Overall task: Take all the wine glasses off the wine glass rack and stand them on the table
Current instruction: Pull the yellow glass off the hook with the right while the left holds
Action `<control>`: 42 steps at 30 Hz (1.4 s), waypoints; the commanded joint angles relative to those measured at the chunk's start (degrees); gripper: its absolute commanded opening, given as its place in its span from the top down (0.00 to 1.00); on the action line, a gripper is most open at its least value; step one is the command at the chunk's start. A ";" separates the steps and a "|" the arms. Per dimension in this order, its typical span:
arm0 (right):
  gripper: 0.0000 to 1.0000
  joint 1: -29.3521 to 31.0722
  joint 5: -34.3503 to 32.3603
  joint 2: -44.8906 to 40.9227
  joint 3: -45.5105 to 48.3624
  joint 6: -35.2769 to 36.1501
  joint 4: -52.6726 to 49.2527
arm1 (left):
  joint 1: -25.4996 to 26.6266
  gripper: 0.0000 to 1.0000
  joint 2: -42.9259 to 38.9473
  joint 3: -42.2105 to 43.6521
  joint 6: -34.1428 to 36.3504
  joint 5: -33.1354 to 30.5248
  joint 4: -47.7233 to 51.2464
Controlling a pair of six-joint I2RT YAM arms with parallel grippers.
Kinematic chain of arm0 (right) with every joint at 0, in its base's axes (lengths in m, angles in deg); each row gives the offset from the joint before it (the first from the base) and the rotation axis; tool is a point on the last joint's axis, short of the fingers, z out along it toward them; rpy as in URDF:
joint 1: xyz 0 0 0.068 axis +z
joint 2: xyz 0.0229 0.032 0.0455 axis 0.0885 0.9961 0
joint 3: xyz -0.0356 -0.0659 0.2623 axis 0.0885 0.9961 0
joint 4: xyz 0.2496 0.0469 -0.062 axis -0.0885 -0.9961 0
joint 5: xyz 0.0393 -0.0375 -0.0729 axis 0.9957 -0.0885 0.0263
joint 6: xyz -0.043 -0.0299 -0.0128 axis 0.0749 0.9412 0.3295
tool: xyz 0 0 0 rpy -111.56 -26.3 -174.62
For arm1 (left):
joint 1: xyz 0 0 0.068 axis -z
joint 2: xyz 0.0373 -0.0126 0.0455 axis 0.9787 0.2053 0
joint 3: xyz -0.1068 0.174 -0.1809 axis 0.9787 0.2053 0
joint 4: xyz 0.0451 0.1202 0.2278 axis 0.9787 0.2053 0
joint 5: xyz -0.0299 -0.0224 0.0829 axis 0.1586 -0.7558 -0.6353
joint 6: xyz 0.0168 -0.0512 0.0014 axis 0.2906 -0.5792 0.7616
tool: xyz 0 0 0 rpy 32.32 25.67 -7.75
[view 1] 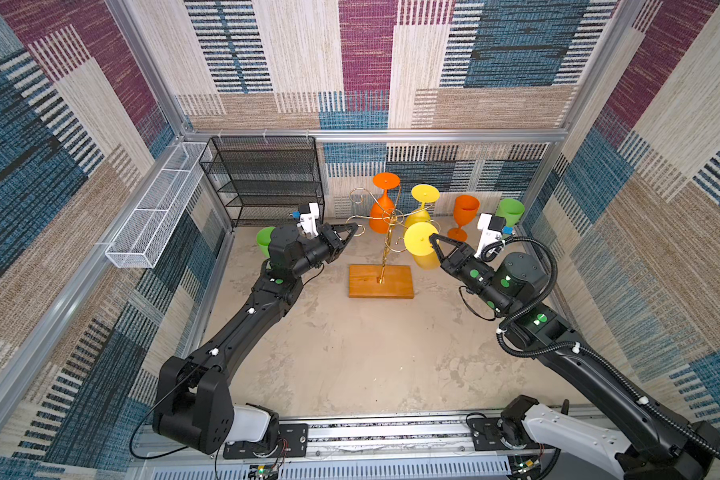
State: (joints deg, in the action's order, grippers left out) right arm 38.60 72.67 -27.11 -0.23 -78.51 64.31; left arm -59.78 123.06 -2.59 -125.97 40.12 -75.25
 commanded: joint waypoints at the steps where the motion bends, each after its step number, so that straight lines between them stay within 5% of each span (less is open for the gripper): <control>1: 1.00 0.13 0.40 -0.54 0.41 2.46 1.88 | -0.60 1.00 0.05 0.11 8.84 -2.17 1.54; 14: 1.00 0.13 1.36 -0.55 0.74 5.57 3.66 | -2.28 0.93 1.99 -1.08 10.44 -1.16 3.72; 37: 1.00 0.06 -2.10 -3.59 2.92 11.91 0.52 | -3.45 0.23 0.65 -4.45 15.14 0.47 12.78; 42: 1.00 0.13 -3.71 -4.17 2.80 13.10 -1.16 | -3.52 0.18 -0.39 -5.91 17.44 0.46 17.69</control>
State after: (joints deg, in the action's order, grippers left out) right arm 38.60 70.70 -30.92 2.70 -66.97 63.61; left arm -63.24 123.36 -7.66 -111.68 39.90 -60.49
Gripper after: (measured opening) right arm 0.062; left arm 0.821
